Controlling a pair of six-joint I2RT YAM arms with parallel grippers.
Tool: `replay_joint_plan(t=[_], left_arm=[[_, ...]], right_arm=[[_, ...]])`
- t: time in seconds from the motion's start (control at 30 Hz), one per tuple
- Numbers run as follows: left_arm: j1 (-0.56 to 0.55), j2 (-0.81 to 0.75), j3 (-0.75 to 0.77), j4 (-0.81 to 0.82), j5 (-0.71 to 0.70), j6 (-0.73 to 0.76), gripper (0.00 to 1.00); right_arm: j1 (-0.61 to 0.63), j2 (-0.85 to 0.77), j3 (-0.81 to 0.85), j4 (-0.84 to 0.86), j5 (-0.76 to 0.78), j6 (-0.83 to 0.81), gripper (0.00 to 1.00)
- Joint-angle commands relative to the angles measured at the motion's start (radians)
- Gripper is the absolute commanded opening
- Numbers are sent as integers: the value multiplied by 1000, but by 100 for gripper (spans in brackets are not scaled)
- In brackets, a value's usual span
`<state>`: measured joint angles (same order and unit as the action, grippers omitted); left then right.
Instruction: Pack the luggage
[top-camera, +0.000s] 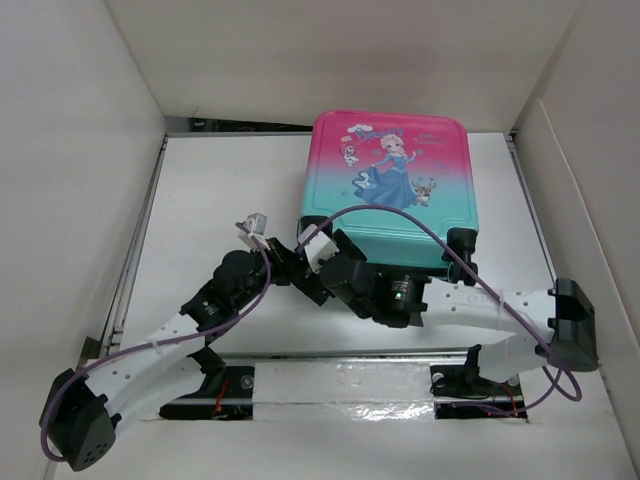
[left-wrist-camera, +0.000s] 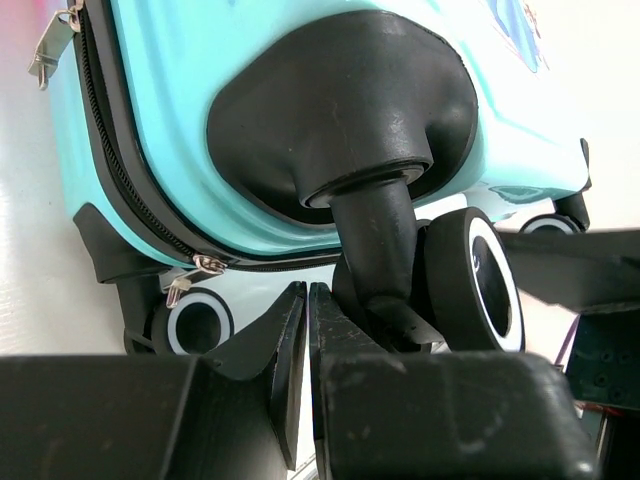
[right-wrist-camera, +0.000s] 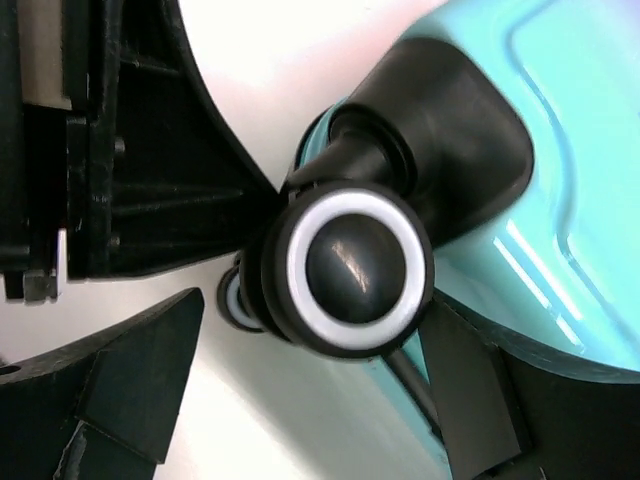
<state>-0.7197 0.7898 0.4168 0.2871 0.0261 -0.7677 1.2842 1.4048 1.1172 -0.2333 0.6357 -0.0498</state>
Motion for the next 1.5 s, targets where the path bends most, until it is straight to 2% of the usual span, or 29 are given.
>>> replay_joint_plan(t=[0.0,0.03,0.13,0.17,0.27,0.4,0.57,0.73,0.97,1.13,1.47], left_arm=[[-4,-24,2,104,40,-10,2],[-4,-24,2,103,40,-8,2],[-4,-27,0,106,41,-7,2],[-4,-29,0,104,43,-5,2],[-4,-34,-7,109,47,-7,2],[5,-38,-19,116,51,-13,2],[5,-38,-35,127,51,-16,2],[5,-31,-39,144,54,-16,2],[5,-9,-36,167,70,-16,1],[5,2,-41,179,78,-16,2],[5,8,-44,193,80,-15,1]], right_arm=[[14,-108,-61,24,-50,140,92],[27,-203,-112,70,-77,244,92],[38,-363,-401,357,-100,471,93],[38,-450,-569,579,-114,494,95],[26,-529,-785,933,-87,655,97],[26,-538,-795,1032,-22,735,100],[-16,-515,-806,1205,-43,812,100],[-94,-457,-777,1197,-57,870,100],[-192,-302,-721,1272,-215,949,100],[-204,-264,-674,1215,-226,978,100],[-246,-138,-589,1200,-350,992,100]])
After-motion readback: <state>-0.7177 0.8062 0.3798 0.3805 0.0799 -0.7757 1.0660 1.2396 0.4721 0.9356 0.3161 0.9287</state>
